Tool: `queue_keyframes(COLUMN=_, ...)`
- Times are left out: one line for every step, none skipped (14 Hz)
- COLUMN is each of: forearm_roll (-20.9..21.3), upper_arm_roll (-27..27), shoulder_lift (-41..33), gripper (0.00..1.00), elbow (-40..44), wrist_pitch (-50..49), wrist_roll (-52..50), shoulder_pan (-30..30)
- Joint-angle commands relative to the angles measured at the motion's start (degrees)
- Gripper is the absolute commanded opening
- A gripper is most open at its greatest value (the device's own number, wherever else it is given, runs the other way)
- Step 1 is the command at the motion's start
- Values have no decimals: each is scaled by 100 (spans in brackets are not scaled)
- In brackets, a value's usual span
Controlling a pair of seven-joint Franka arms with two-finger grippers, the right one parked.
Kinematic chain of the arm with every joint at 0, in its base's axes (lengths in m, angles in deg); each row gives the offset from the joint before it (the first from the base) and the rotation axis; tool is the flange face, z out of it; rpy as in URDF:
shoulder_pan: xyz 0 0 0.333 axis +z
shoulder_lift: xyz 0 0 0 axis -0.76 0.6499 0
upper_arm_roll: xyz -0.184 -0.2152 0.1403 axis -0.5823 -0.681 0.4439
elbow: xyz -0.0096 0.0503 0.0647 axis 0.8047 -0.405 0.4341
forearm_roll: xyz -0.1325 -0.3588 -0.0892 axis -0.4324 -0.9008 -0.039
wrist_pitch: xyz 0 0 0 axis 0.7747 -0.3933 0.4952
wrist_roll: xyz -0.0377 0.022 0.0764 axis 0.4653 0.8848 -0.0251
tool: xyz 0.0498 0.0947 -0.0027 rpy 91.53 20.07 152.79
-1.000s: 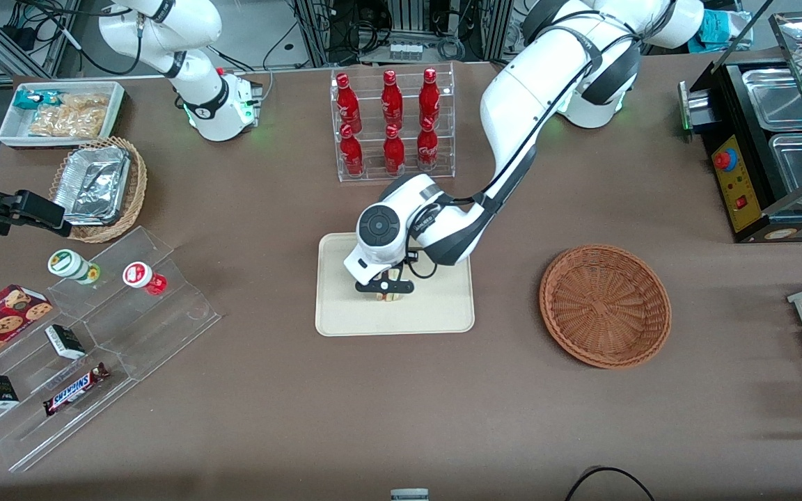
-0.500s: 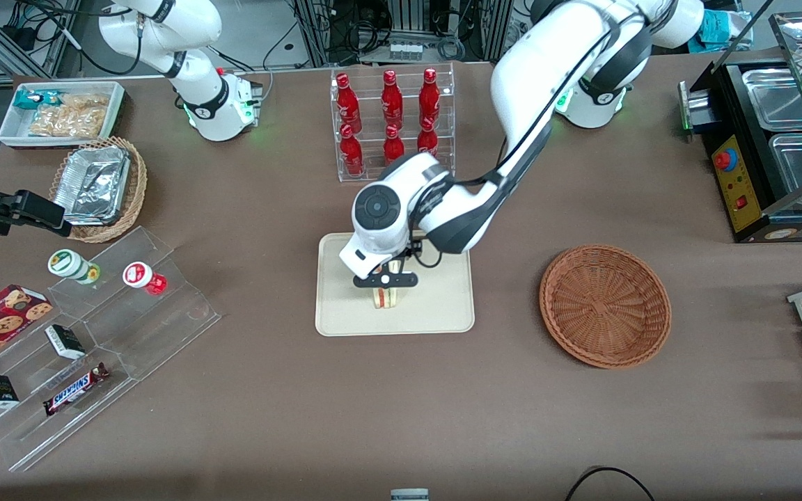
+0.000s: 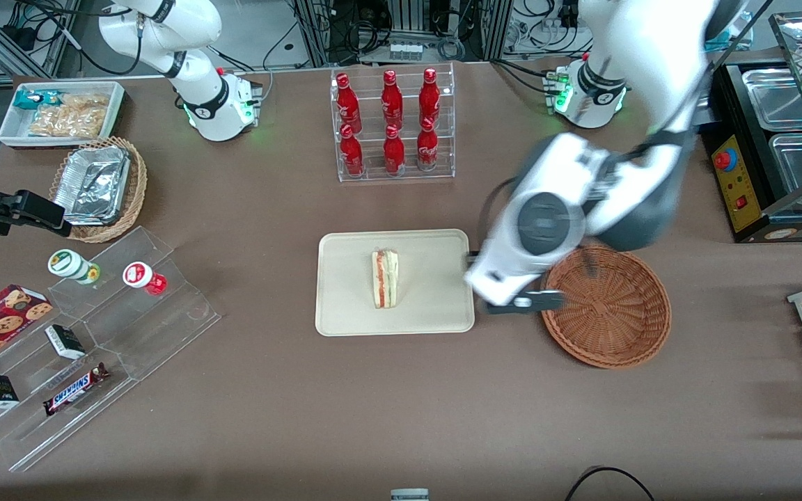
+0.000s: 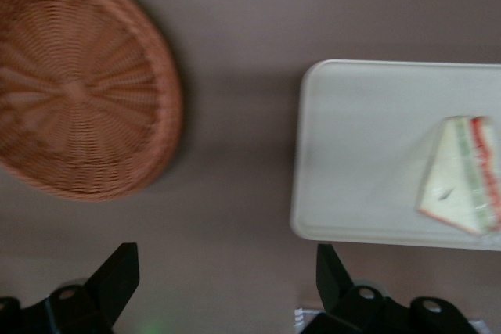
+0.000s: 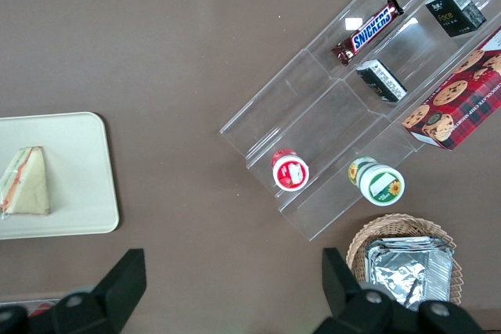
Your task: Place sandwich from basket to tray
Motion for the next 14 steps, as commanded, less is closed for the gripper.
queue_keyframes(forearm_roll=-107, upper_arm_roll=-53, shoulder_lift=-1114, gripper=100, elbow=-1144, wrist_pitch=-216, wrist_roll=542, shoulder_pan=701)
queue_keyframes(forearm_roll=-98, upper_arm_roll=-45, shoulder_lift=-1307, gripper=100, elbow=-1128, wrist_pitch=-470, wrist_roll=726, shoulder_pan=947)
queue_keyframes(forearm_roll=-90, upper_arm_roll=-45, shoulder_lift=-1492, gripper=100, elbow=-1093, wrist_pitch=-664, wrist_roll=902, shoulder_pan=1184)
queue_keyframes(forearm_roll=-81, upper_arm_roll=-45, shoulder_lift=-1703, gripper=100, elbow=-1092, wrist_pitch=-814, wrist_roll=1017, shoulder_pan=1404)
queue_keyframes(forearm_roll=-81, upper_arm_roll=-45, shoulder_lift=-1887, gripper=100, elbow=-1075, wrist_pitch=-937, wrist_roll=1070, shoulder_pan=1624)
queue_keyframes(forearm_roll=-89, upper_arm_roll=-45, shoulder_lift=-2072, gripper=100, elbow=-1057, wrist_pitch=-1086, wrist_roll=1079, shoulder_pan=1835)
queue_keyframes(forearm_roll=-72, upper_arm_roll=-36, shoulder_lift=-2239, gripper=100, elbow=-1049, wrist_pitch=-1183, wrist_roll=1079, shoulder_pan=1924)
queue_keyframes(forearm_roll=-63, upper_arm_roll=-36, shoulder_lift=-2380, gripper=100, elbow=-1031, wrist_pitch=-1254, wrist_roll=1071, shoulder_pan=2038)
queue_keyframes(forearm_roll=-63, upper_arm_roll=-36, shoulder_lift=-2468, gripper=100, elbow=-1005, wrist_pitch=-1342, wrist_roll=1079, shoulder_pan=2135)
queue_keyframes(forearm_roll=-63, upper_arm_roll=-36, shoulder_lift=-2539, gripper=100, elbow=-1004, wrist_pitch=-1386, wrist_roll=1071, shoulder_pan=2206)
queue_keyframes(forearm_roll=-54, upper_arm_roll=-27, shoulder_lift=-2592, gripper=100, elbow=-1004, wrist_pitch=-1404, wrist_roll=1062, shoulder_pan=2224)
queue_keyframes(forearm_roll=-46, upper_arm_roll=-1, shoulder_lift=-2601, gripper=100, elbow=-1004, wrist_pitch=-1404, wrist_roll=1053, shoulder_pan=2215)
queue_keyframes(forearm_roll=-54, upper_arm_roll=104, shoulder_lift=-2619, gripper=100, elbow=-1004, wrist_pitch=-1421, wrist_roll=1062, shoulder_pan=2146)
queue_keyframes(forearm_roll=-54, upper_arm_roll=331, shoulder_lift=-2619, gripper=100, elbow=-1004, wrist_pitch=-1448, wrist_roll=1070, shoulder_pan=1936)
